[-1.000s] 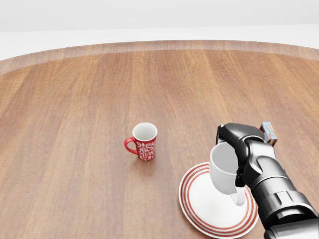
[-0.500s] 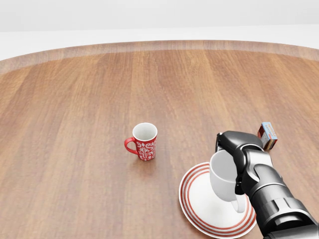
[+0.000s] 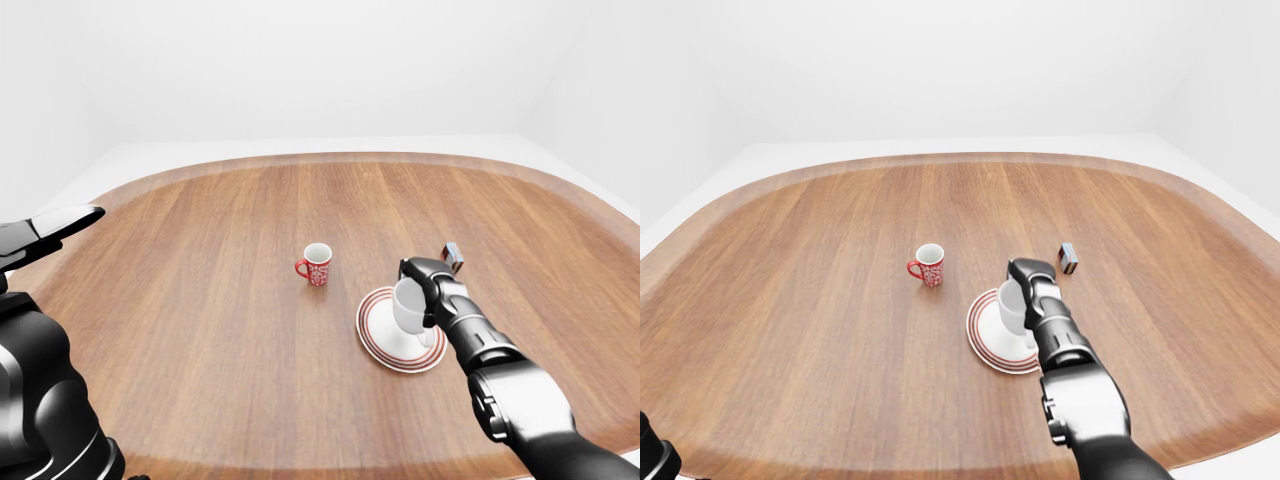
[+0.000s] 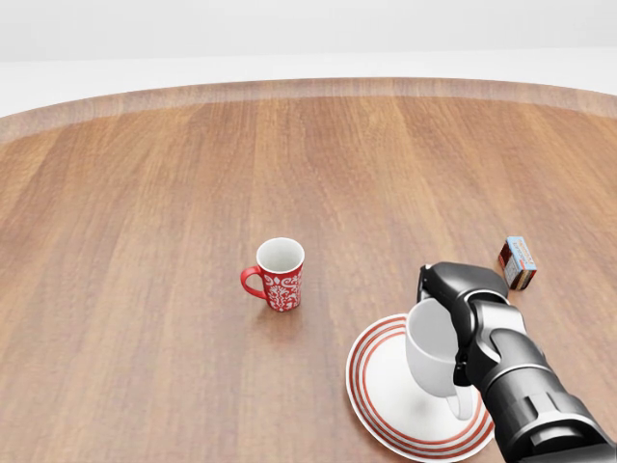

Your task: Put the white mug on the plate.

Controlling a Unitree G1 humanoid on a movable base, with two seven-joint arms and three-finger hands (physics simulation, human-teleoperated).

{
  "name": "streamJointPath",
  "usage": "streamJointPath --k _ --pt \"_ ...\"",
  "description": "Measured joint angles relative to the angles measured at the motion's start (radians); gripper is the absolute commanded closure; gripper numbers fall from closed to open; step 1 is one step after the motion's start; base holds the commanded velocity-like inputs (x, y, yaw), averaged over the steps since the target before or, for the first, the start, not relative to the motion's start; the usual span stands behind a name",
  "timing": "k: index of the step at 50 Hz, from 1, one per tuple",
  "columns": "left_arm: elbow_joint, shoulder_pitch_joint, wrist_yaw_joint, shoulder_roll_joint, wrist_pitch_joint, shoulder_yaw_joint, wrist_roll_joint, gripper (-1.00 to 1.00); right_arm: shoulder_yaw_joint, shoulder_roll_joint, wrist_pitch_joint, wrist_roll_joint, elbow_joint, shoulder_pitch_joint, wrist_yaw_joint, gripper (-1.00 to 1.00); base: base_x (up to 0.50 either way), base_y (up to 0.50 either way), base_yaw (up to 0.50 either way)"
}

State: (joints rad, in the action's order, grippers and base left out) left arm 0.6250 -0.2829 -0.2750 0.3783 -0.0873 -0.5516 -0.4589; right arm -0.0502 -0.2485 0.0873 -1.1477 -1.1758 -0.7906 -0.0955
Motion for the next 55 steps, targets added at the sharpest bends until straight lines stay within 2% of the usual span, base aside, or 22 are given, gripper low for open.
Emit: streamJointPath --k 30,32,37,41,47,49,50,51,55 --pt "-0.005 0.002 0.002 -0.001 0.000 -0.001 0.001 -1.00 0.001 0.006 0.000 0.004 -0.005 0.019 0.029 0.99 0.00 0.00 0.00" --pt "-0.005 0.003 0.002 -0.001 0.000 -0.001 0.001 -1.00 0.002 0.006 0.000 0.004 -0.005 0.019 0.030 0.85 0.00 0.00 0.00" --pt "-0.004 0.003 0.002 -0.001 0.000 -0.001 0.001 -1.00 0.003 0.006 0.000 -0.003 -0.006 0.021 0.035 0.69 0.00 0.00 0.00" --pt "-0.004 0.003 0.002 -0.001 0.000 -0.002 0.001 -1.00 0.003 0.006 0.000 -0.005 -0.006 0.022 0.038 0.11 0.00 0.00 0.00" --pt "-0.005 0.004 0.002 -0.002 0.000 -0.002 0.001 -1.00 0.003 0.007 0.000 -0.007 -0.006 0.023 0.042 0.04 0.00 0.00 0.00" --pt "-0.005 0.004 0.002 -0.002 0.000 -0.002 0.001 -1.00 0.004 0.007 0.000 -0.004 -0.006 0.023 0.043 -0.17 0.00 0.00 0.00" --pt "-0.004 0.004 0.002 -0.001 0.000 -0.002 0.001 -1.00 0.004 0.007 0.000 -0.003 -0.006 0.023 0.044 -0.33 0.00 0.00 0.00" --pt "-0.004 0.004 0.002 -0.001 0.000 -0.002 0.001 -1.00 0.003 0.007 0.000 -0.003 -0.005 0.023 0.042 -1.00 0.00 0.00 0.00" --pt "-0.004 0.003 0.002 -0.001 0.000 -0.002 0.001 -1.00 0.002 -0.001 0.000 -0.003 0.000 0.009 0.031 -1.00 0.00 0.00 0.00"
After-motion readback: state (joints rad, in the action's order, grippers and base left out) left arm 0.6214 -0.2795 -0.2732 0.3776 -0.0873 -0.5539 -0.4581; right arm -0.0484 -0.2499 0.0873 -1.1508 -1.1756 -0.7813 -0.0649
